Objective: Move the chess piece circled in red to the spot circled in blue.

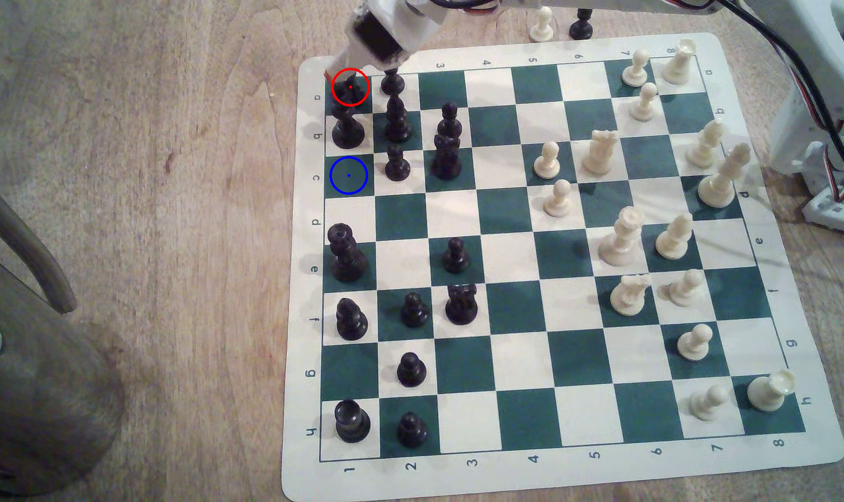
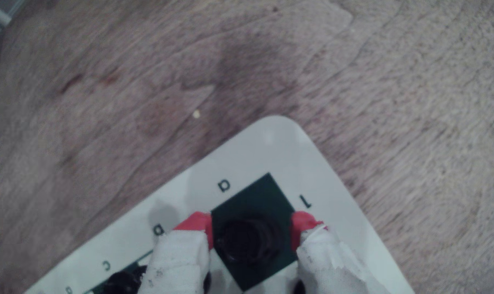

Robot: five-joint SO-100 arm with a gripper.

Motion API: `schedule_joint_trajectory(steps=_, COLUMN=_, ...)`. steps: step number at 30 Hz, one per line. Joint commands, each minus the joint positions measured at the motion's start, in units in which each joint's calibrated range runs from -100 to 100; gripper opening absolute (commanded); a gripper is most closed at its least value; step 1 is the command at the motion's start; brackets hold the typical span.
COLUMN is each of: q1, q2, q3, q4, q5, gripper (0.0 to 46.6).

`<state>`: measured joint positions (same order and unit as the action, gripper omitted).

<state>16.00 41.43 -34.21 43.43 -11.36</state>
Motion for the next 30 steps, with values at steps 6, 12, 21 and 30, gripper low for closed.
schedule_joint_trajectory(steps=6, q1=-0.6, q2=-1.7, q3=-7.5, q4=-0.4, q5=0.0, gripper=14.8)
schedule_joint_trajectory(steps=12, q1=-0.9, q2=-1.7, q3=-7.6, q4=-0.4, q5=0.0, gripper=14.9)
schedule_joint_trajectory(steps=21, q1=-0.9, q2=-1.0, q3=-7.1, q4=-0.4, q5=0.0, gripper=14.5)
schedule_joint_trajectory(steps=30, q1=-0.2, q2=-1.2, q3=-7.7, q4=-0.4, q5=0.0, gripper=14.6)
